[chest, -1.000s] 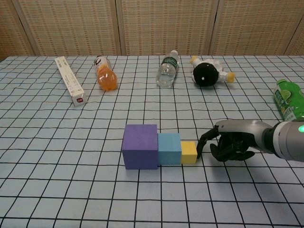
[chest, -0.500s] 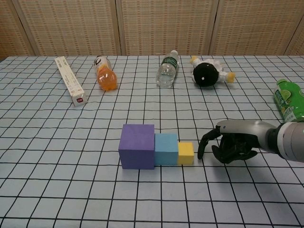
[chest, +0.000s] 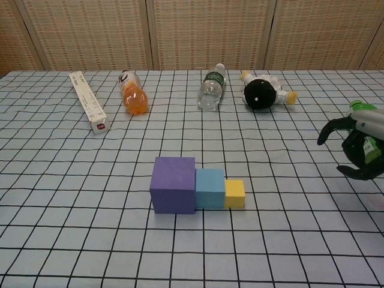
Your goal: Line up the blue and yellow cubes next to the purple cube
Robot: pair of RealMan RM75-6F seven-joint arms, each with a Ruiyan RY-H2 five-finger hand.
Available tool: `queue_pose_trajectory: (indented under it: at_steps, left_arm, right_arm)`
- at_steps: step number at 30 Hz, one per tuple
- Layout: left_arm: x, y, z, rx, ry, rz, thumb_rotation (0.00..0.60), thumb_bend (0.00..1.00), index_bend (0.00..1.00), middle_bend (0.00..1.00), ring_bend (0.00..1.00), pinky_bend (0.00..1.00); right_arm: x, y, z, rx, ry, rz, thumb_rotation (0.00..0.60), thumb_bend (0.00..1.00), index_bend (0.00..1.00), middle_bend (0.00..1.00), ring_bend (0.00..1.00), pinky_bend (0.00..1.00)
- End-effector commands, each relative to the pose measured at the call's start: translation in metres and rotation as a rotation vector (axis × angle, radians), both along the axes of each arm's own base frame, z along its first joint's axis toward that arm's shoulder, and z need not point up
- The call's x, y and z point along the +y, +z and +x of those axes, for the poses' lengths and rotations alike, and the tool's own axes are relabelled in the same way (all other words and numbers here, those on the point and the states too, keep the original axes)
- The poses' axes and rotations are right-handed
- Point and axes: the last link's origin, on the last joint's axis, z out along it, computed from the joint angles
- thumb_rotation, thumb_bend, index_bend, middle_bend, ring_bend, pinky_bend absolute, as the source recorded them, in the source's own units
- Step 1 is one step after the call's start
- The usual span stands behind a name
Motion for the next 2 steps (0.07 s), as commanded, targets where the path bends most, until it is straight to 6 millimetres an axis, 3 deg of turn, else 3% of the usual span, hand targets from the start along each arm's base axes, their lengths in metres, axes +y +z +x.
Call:
queue_pose_trajectory:
  at_steps: [1, 2]
  left_arm:
    - [-0.0001, -0.0009, 0.0003, 0.009, 0.0, 0.001, 0.6, 0.58, 0.47, 0.61, 0.46, 0.61]
    - [-0.0001, -0.0011, 0.0001, 0.011, 0.002, 0.001, 0.6, 0.57, 0.47, 0.61, 0.46, 0.61]
  right_arm:
    - [0.0329, 0.0165, -0.0354, 0.152, 0.043, -0.161, 0.6, 0.22, 0.29, 0.43, 0.26, 0.81]
    - [0.0345, 0.0174, -0.0383, 0.15, 0.045, -0.172, 0.6, 0.21, 0.29, 0.43, 0.25, 0.81]
